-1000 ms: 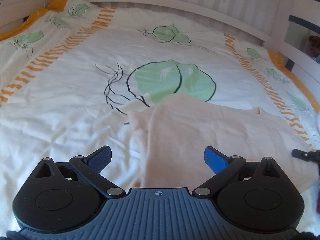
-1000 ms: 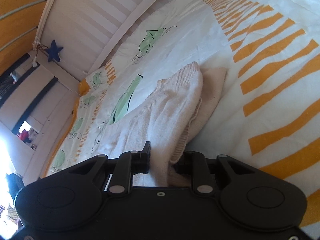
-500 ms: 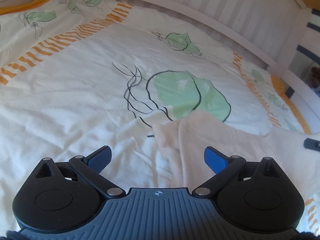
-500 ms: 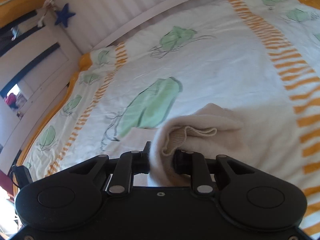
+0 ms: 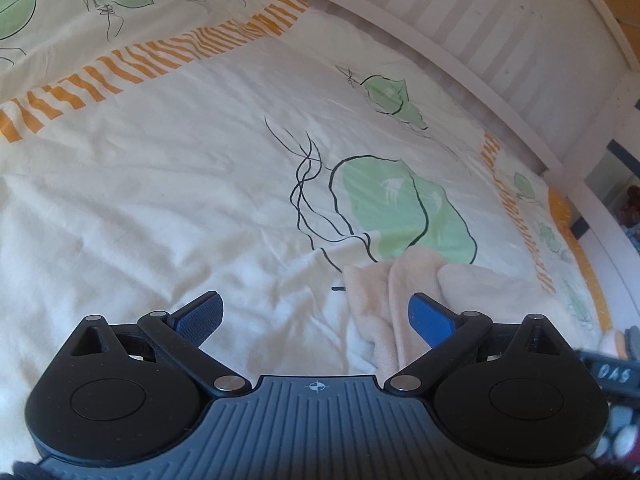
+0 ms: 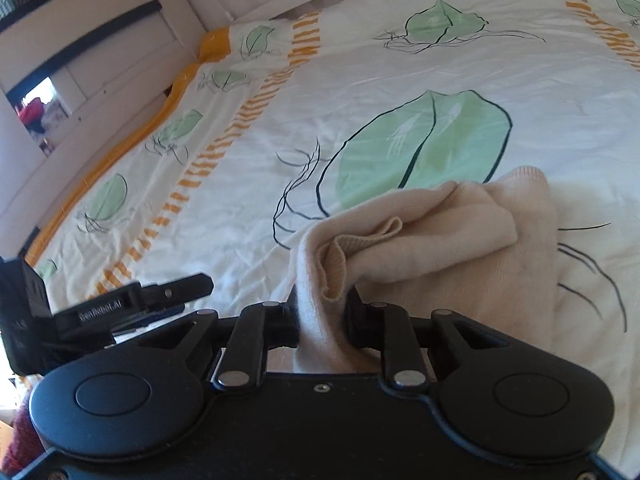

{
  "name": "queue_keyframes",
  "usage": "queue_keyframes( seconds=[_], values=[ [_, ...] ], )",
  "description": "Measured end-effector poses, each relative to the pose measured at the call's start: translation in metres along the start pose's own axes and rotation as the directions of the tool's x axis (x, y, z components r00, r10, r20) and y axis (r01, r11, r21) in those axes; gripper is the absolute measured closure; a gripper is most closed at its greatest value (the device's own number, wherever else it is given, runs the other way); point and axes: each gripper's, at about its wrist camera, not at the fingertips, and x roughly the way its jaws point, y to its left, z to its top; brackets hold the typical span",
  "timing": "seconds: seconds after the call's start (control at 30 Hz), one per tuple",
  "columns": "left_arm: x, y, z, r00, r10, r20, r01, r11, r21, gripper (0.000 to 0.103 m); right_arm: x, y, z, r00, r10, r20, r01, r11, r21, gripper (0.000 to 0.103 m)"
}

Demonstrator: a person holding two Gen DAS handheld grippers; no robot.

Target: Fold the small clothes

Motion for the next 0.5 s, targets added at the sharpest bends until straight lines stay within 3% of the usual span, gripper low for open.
queue_keyframes(
  seconds=[0.17,0.23,0.33,0.5],
  values=[
    [0.000,0.004,0.002,1.000,-0.015,0.002,0.015,1.000,-0.025,0.003,0.017,0.025,-0.013,0.995,-0.099,-0.012,0.097,0.989,-0.115,0.071],
    [0.001,0.006,0.002,1.000,-0.016,-0.001,0.016,0.999,-0.033,0.003,0.022,0.031,-0.016,0.994,-0.109,-0.004,0.108,0.986,-0.128,0.064],
    [0.002,0.008,0.002,1.000,-0.020,-0.006,0.020,0.999,-0.046,0.003,0.025,0.035,-0.016,0.997,-0.071,0.014,0.073,0.990,-0.124,0.052],
    [-0.002,0.010,0.004,1.000,-0.030,0.006,0.030,0.998,-0.047,0.003,0.018,0.032,-0.014,0.998,0.030,0.052,-0.025,0.995,-0.096,0.050]
  ],
)
